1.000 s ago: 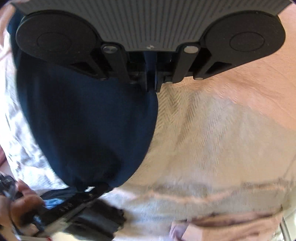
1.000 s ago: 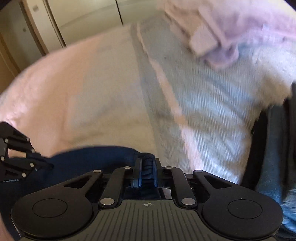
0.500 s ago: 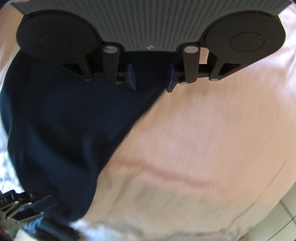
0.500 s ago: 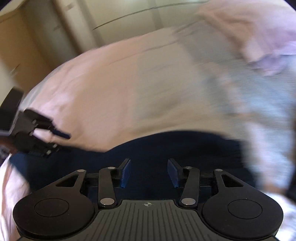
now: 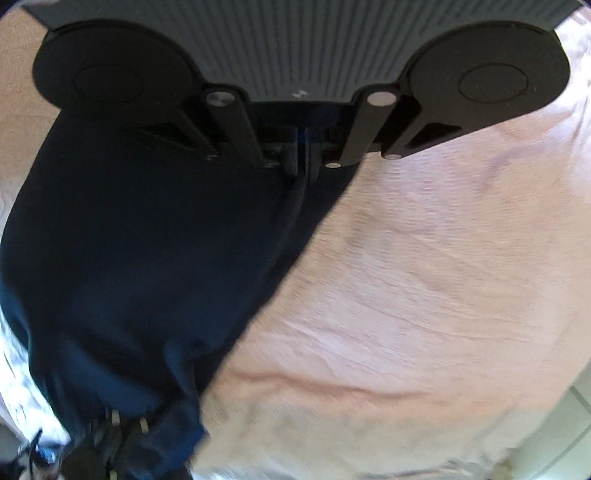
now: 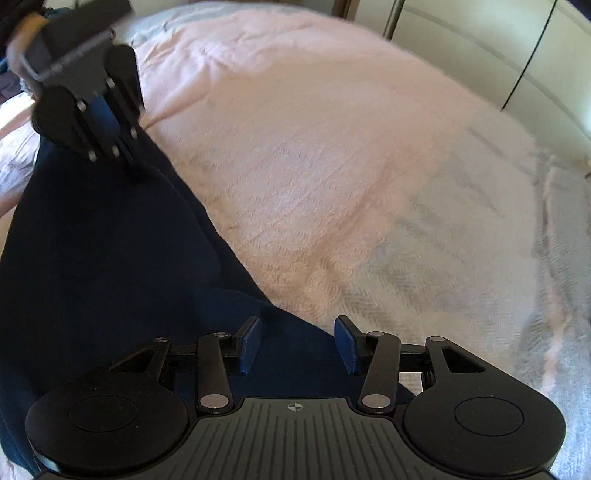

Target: Fold clothes

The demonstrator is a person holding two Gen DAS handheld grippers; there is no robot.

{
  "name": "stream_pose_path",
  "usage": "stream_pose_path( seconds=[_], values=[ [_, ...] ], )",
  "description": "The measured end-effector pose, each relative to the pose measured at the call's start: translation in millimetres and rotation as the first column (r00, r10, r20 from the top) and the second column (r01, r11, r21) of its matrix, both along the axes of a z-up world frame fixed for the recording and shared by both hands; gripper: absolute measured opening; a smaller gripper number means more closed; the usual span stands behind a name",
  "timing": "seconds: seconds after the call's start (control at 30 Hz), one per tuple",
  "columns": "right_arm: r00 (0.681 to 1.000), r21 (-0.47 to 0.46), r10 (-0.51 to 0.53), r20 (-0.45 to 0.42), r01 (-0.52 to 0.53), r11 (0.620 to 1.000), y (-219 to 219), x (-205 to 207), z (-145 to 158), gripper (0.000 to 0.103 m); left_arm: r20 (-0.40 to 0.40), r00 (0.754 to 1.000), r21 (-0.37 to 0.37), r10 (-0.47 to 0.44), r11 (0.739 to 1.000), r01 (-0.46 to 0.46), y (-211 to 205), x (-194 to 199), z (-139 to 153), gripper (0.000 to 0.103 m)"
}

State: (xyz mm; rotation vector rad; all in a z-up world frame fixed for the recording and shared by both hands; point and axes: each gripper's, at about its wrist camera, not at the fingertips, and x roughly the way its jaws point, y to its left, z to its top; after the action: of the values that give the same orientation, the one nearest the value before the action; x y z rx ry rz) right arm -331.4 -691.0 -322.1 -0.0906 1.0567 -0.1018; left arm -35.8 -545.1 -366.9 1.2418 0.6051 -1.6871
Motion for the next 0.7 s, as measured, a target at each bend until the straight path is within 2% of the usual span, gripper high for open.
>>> stream_pose_path(
  seconds=[0.03,0.07,0.17,0.23,0.3,0.47,0.57,0.63,0.7],
  values=[
    [0.999,0.014,0.002,-0.040,-0.002,1.000,-4,3,-4,0.038,-0.007,1.000,-0.019,0.025,1.000,-0.025,1,4,4,0.002],
    [0.998,0.018,-0.001,-0.071,0.002,1.000,-8,5,-7,0.000,-0.006,0.999,-0.029,0.042,0.999,-0.042,1,5,3,0.002],
    [0.990,-0.016,-0.133,-0.035,0.133,0.991,-27,-1,-7,0.000,-0.012,0.996,-0.045,0.091,0.995,-0.091,0,8,-4,0.002],
    [0.980,-0.001,-0.199,-0.029,0.199,0.980,-36,-6,-11,0.000,-0.013,0.994,-0.041,0.112,0.993,-0.113,-4,9,-8,0.003],
    [0.981,0.015,-0.192,-0.028,0.192,0.981,-30,-7,-13,0.000,-0.006,0.992,-0.053,0.124,0.991,-0.124,-5,10,-7,0.003],
    [0.980,0.102,-0.192,0.060,0.185,0.977,-8,-3,1,0.000,-0.022,0.977,0.026,0.210,0.977,-0.210,-15,23,-22,0.006],
    [0.989,0.167,-0.136,0.050,0.126,0.978,14,14,-3,0.000,0.000,0.978,0.015,0.210,0.978,-0.210,-18,19,-21,0.008],
    [0.997,0.173,-0.078,0.019,0.074,0.982,26,26,-15,0.000,0.008,0.977,0.006,0.213,0.977,-0.213,-15,21,-17,0.014],
    [0.992,0.175,-0.122,-0.014,0.123,0.977,18,28,-33,0.000,0.004,0.970,-0.008,0.244,0.970,-0.244,-4,31,-4,0.021]
  ],
)
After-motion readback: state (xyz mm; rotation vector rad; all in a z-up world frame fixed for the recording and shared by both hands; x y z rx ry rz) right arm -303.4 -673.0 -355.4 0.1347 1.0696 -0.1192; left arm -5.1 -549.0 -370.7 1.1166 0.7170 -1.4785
